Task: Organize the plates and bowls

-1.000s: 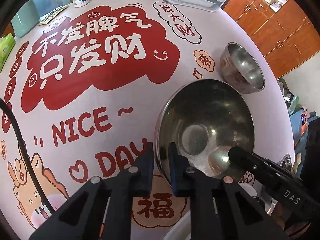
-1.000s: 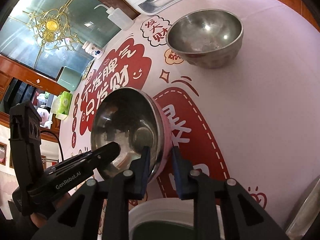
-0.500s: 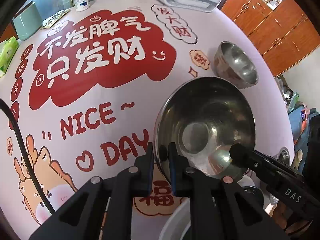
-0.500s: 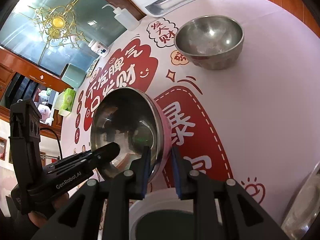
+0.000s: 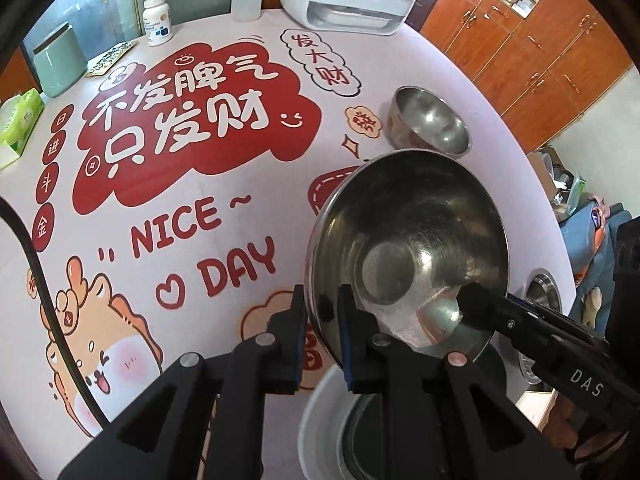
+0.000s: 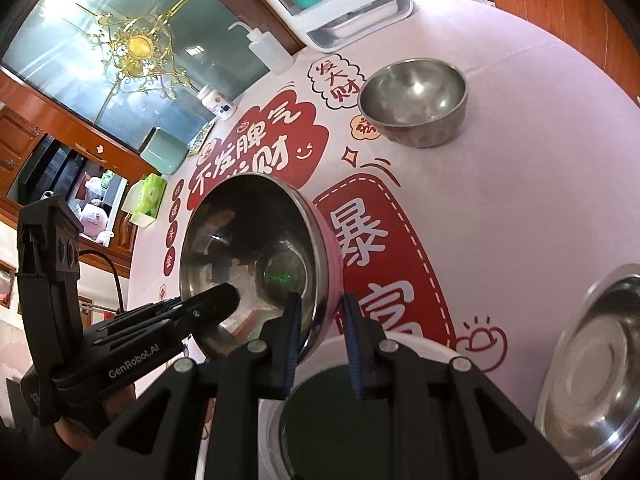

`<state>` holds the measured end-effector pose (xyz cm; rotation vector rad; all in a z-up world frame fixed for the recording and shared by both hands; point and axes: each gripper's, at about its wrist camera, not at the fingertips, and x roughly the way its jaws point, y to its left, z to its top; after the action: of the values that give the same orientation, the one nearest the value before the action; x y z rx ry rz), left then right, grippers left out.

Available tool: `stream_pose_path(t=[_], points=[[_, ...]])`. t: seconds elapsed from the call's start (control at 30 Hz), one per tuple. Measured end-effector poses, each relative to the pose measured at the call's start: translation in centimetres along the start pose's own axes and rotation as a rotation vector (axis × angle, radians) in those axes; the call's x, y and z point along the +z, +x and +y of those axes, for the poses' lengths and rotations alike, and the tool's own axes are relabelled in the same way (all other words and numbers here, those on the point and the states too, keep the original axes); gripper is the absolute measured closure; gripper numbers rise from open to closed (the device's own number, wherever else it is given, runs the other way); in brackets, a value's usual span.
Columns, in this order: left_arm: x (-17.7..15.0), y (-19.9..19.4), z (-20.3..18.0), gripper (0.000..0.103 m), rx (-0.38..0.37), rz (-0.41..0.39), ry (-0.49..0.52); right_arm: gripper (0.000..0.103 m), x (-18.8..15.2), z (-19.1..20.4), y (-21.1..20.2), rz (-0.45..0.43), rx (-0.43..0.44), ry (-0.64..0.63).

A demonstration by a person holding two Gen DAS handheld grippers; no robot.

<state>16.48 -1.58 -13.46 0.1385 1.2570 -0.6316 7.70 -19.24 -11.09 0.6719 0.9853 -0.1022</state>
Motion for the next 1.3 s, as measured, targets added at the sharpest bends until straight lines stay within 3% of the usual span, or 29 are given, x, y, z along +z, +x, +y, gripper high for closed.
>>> stream_pose_path(t=[0.7, 1.3], points=[[-5.4, -4.5, -6.7, 0.089, -0.008, -0.041, 0.019, 0.083, -3.8, -3.1, -7.7, -0.06, 0.058, -0.016], [-9.4, -4.3, -16.3, 0.089, 0.011, -0.03, 0.046, 0.083, -6.3, -10.3, -13.1, -0.026, 0.077, -0.006]])
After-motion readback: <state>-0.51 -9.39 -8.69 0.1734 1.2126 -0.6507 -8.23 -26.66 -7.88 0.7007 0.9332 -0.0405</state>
